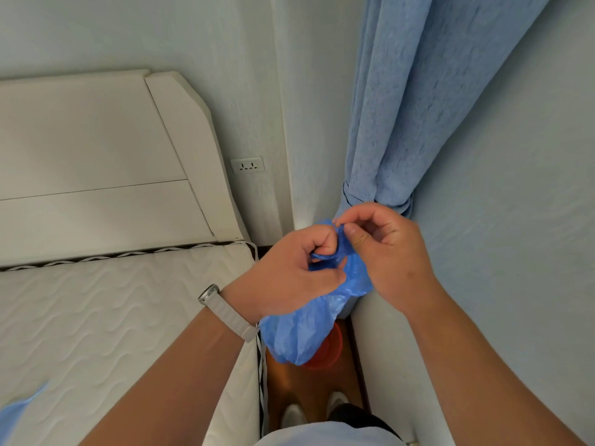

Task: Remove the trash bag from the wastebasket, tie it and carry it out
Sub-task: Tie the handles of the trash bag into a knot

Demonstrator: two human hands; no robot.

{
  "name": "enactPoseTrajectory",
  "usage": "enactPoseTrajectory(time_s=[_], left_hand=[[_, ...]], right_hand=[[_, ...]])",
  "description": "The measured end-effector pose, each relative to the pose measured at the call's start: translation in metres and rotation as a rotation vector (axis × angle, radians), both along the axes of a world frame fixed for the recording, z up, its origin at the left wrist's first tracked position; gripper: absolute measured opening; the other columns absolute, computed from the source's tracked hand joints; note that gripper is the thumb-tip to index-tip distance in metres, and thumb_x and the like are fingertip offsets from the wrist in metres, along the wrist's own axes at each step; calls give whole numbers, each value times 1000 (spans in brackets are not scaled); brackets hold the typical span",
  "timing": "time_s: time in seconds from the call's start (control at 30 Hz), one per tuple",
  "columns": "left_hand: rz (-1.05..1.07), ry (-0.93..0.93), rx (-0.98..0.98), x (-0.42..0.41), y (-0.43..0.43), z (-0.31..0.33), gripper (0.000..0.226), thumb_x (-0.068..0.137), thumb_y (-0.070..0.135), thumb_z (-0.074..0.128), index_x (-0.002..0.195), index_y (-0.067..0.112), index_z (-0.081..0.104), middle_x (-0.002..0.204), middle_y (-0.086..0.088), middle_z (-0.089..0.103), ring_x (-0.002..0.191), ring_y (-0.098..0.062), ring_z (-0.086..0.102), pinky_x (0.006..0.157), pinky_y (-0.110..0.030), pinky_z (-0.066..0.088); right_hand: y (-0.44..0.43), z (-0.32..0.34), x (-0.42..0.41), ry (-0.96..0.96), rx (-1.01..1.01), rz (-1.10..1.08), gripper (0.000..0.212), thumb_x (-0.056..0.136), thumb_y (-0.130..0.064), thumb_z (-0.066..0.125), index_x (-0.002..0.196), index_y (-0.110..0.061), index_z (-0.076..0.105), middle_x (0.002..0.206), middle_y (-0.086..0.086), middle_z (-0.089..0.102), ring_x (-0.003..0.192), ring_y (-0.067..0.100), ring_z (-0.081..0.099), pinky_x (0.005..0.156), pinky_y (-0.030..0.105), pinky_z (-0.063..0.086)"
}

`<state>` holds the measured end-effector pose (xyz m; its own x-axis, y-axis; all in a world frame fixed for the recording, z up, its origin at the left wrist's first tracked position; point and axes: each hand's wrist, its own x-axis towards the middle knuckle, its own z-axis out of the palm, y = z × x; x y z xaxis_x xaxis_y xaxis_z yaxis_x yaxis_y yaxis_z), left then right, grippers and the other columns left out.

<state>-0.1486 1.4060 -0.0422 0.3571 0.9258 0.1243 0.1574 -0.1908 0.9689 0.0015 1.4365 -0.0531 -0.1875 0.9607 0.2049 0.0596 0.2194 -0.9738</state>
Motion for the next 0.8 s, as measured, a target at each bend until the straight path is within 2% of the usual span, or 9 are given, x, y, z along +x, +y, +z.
enactPoseTrajectory(time_s=[0.07, 0.13, 0.2, 0.23, 0.3, 0.4, 0.57, 0.7, 0.8], left_hand=[[6, 37, 4, -1, 0, -3, 47, 77, -10, 57, 66, 21, 23, 64, -11, 22, 58, -29, 21, 52, -37, 23], [36, 81, 18, -4, 0, -5, 44, 79, -3, 59, 66, 22, 25, 64, -12, 24, 57, -33, 25, 52, -39, 27], [116, 163, 58, -7, -2, -7, 43, 81, 2, 61, 65, 20, 26, 64, -13, 28, 57, -35, 34, 52, -30, 33], [157, 205, 84, -8, -2, -8, 42, 82, 3, 61, 65, 19, 26, 64, -15, 31, 57, -33, 37, 53, -23, 33], [203, 280, 154, -8, -2, -9, 41, 81, 3, 61, 66, 19, 27, 64, -15, 38, 58, -26, 38, 54, -26, 32], [223, 333, 272, -6, -1, -10, 41, 78, -3, 64, 66, 16, 31, 72, -10, 46, 65, -19, 42, 61, -24, 36], [236, 359, 294, -9, -3, -6, 39, 78, -2, 67, 66, 14, 34, 92, -5, 54, 78, -16, 54, 68, -22, 42], [260, 347, 332, -11, -3, 0, 40, 76, -1, 68, 64, 14, 33, 87, -5, 59, 79, -16, 57, 69, -23, 44], [281, 339, 319, -9, -2, 1, 37, 77, 1, 67, 64, 12, 34, 84, -9, 63, 80, -14, 60, 70, -26, 46]], right_hand=[[0, 0, 1, 15, -79, 82, 27, 90, 10, 53, 85, -15, 65, 81, 2, 68, 79, 9, 64, 76, 19, 53], [2, -2, 1, -13, -133, 123, 30, 91, 11, 51, 83, -17, 62, 76, -2, 65, 73, 8, 60, 72, 19, 51], [3, -4, 2, -55, -163, 123, 30, 92, 7, 52, 81, -20, 61, 70, -10, 64, 65, 8, 59, 65, 20, 51], [3, -5, 2, -63, -186, 129, 27, 93, 5, 52, 82, -18, 61, 66, -10, 65, 59, 11, 60, 59, 23, 52], [3, -5, 3, -76, -236, 158, 19, 94, 2, 53, 85, -12, 60, 61, -8, 65, 46, 17, 56, 47, 27, 51], [2, -2, 2, -83, -297, 165, 14, 93, 0, 56, 85, -10, 62, 55, -8, 63, 40, 14, 51, 37, 25, 45], [3, 1, 4, -68, -372, 178, 6, 89, -3, 62, 89, -9, 62, 57, -4, 61, 41, 12, 53, 37, 22, 42], [3, 3, 3, -86, -375, 187, 6, 89, -2, 60, 93, -5, 63, 65, 7, 59, 43, 15, 52, 41, 23, 46], [2, 5, 4, -90, -352, 176, 9, 89, 2, 56, 88, -5, 61, 70, 16, 57, 47, 19, 53, 45, 24, 49]])
